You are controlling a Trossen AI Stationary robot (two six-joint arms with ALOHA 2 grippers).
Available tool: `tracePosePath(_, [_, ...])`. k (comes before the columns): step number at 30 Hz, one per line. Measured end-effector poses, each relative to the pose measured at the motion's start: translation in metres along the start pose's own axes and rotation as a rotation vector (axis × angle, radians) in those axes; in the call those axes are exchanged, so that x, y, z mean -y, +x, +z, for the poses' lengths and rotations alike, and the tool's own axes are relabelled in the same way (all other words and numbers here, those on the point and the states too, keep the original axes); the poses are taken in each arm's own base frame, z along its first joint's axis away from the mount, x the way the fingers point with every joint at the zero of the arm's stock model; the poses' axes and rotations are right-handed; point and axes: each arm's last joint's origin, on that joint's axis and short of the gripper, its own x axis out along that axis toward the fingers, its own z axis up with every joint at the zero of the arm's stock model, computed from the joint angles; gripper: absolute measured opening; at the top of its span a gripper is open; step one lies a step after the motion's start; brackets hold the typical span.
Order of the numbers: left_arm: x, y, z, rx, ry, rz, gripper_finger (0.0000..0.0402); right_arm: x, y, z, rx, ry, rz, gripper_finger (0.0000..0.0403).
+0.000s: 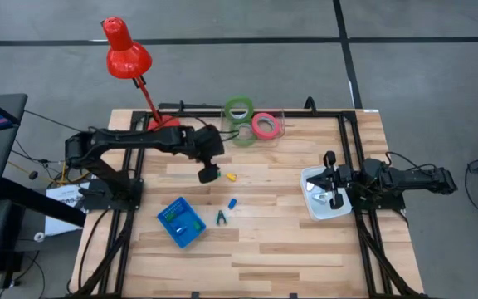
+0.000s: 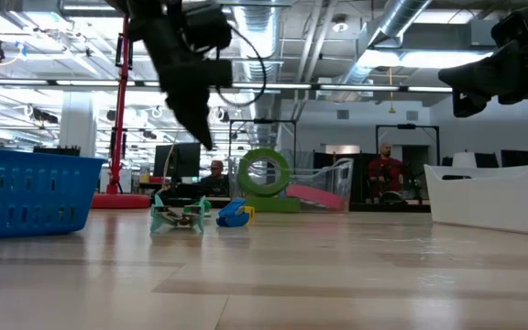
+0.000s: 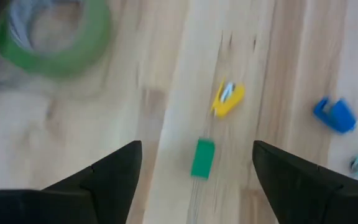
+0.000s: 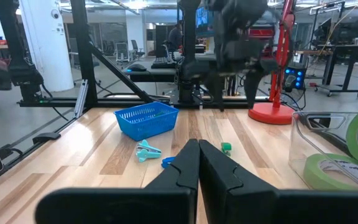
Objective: Pick and place Stapler, Stapler remover, tape
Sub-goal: Put the green stapler into the blue bin
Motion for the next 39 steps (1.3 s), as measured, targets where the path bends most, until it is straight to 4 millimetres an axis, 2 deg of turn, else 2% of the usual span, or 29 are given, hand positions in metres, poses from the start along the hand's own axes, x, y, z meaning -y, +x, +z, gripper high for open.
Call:
tracePosePath(7, [0.002,0.018,-0.022,-0.043,0.088,-0.006,0.0296,0.000,0.000,0.000,0.000,0.000,0.000,0.0000])
tracePosePath(15, [0.005,0.028,-0.022,0.065,0.204,-0.002,0.0302,0.000,0.000,0.000,0.000,0.000,0.000,0.0000])
tracePosePath(21, [0.007,0.043,-0.032,0.013,0.205,-0.053,0.0309,0.000,0.000,0.000,0.000,0.000,0.000,0.0000])
tracePosePath(33, [0.008,0.071,-0.041,-0.046,0.202,-0.068,0.0280,0.000,0.000,0.000,0.000,0.000,0.000,0.0000])
tracePosePath(39, [0.009,0.076,-0.042,-0.063,0.201,-0.072,0.0259,0.000,0.000,0.000,0.000,0.000,0.000,0.0000])
